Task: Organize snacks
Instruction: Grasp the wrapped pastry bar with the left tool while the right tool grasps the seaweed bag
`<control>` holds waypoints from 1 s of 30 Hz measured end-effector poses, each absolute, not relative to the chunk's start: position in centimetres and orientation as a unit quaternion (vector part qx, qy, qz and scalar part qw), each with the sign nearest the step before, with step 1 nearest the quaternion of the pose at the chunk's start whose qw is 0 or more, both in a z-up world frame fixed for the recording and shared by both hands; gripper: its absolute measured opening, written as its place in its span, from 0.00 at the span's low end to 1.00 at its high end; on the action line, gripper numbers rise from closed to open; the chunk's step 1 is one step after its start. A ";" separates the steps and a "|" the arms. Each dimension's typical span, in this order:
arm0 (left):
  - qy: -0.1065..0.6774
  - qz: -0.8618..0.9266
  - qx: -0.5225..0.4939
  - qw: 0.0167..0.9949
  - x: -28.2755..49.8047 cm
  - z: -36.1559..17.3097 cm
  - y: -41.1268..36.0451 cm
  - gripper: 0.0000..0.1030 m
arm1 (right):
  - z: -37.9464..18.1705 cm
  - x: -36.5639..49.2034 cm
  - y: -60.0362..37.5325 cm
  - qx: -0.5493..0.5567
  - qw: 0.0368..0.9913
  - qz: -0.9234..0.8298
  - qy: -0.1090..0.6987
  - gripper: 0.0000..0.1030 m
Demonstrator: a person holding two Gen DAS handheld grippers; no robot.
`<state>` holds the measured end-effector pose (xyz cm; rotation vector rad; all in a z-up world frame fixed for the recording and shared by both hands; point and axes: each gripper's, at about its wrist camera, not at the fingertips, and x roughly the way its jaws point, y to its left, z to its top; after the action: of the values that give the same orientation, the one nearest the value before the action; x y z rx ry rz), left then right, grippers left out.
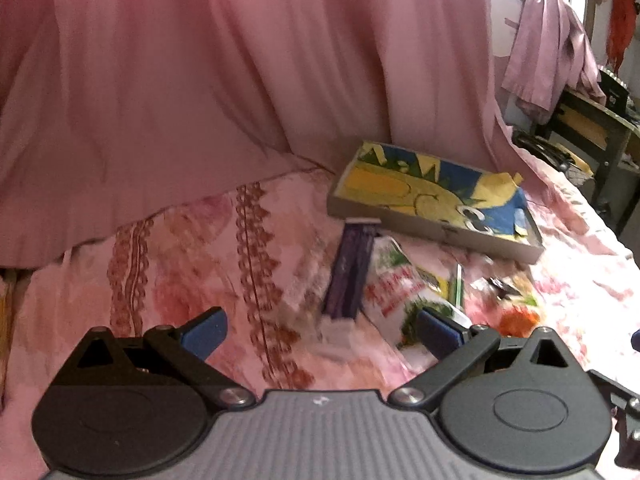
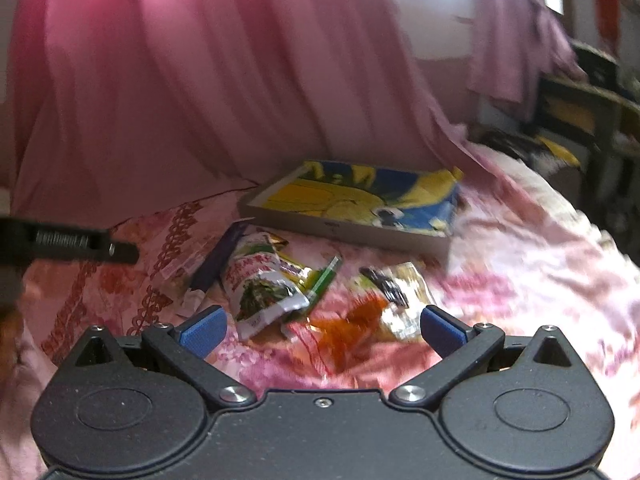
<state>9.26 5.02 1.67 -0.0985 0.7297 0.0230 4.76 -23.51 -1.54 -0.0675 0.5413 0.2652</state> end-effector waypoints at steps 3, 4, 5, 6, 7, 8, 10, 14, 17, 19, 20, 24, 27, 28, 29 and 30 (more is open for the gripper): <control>0.362 0.015 -0.041 0.931 11.5 1.5 5.5 1.00 | -1.7 6.8 -22.4 -0.064 0.953 0.149 0.258 1.00; 0.367 0.011 -0.045 0.929 12.5 1.2 5.8 1.00 | -1.8 7.5 -21.9 -0.078 0.952 0.153 0.253 1.00; 0.371 0.005 -0.049 0.928 13.1 0.9 6.0 1.00 | -2.1 8.2 -21.4 -0.093 0.951 0.157 0.248 1.00; 0.376 -0.002 -0.057 0.925 14.1 0.5 6.4 1.00 | -2.4 8.8 -20.9 -0.107 0.951 0.160 0.244 1.00; 0.382 -0.003 -0.063 0.922 15.0 0.0 6.6 1.00 | -2.8 9.5 -20.3 -0.122 0.949 0.163 0.242 1.00; 0.389 -0.002 -0.066 0.919 15.9 -0.4 6.8 1.00 | -3.2 10.3 -19.8 -0.133 0.946 0.164 0.244 1.00; 0.400 -0.002 -0.066 0.914 17.4 -1.4 7.1 1.00 | -4.1 11.5 -19.2 -0.148 0.943 0.171 0.245 1.00; 0.419 -0.016 -0.061 0.906 19.9 -3.0 7.4 1.00 | -6.2 13.9 -17.8 -0.178 0.935 0.181 0.250 0.99; 0.436 -0.024 -0.055 0.898 21.3 -4.0 7.5 1.00 | -7.5 14.9 -16.6 -0.212 0.929 0.184 0.243 0.99; 0.456 -0.016 -0.035 0.889 21.9 -4.6 7.5 1.00 | -8.1 15.3 -15.9 -0.235 0.925 0.187 0.234 0.99; 0.462 -0.011 -0.027 0.887 22.0 -4.8 7.5 1.00 | -8.4 15.4 -15.6 -0.244 0.923 0.188 0.231 0.99; 0.466 0.015 0.015 0.885 22.0 -5.3 7.5 1.00 | -9.4 16.1 -14.4 -0.255 0.916 0.205 0.234 0.99; 0.478 0.012 0.033 0.878 22.4 -5.9 7.1 1.00 | -10.0 16.5 -13.7 -0.259 0.910 0.216 0.240 0.99; 0.480 0.007 0.037 0.876 22.4 -6.0 7.0 1.00 | -10.2 16.6 -13.4 -0.262 0.908 0.219 0.242 0.99; 0.481 0.003 0.041 0.876 22.5 -6.2 6.8 1.00 | -10.4 16.6 -13.2 -0.265 0.907 0.223 0.242 0.99; 0.480 0.000 0.044 0.876 22.7 -6.3 6.6 1.00 | -10.6 16.6 -13.0 -0.267 0.905 0.225 0.242 0.99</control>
<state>22.74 6.57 -6.34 0.0927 1.0026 -0.0008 16.64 -13.02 -10.59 -0.5511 0.5001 0.4650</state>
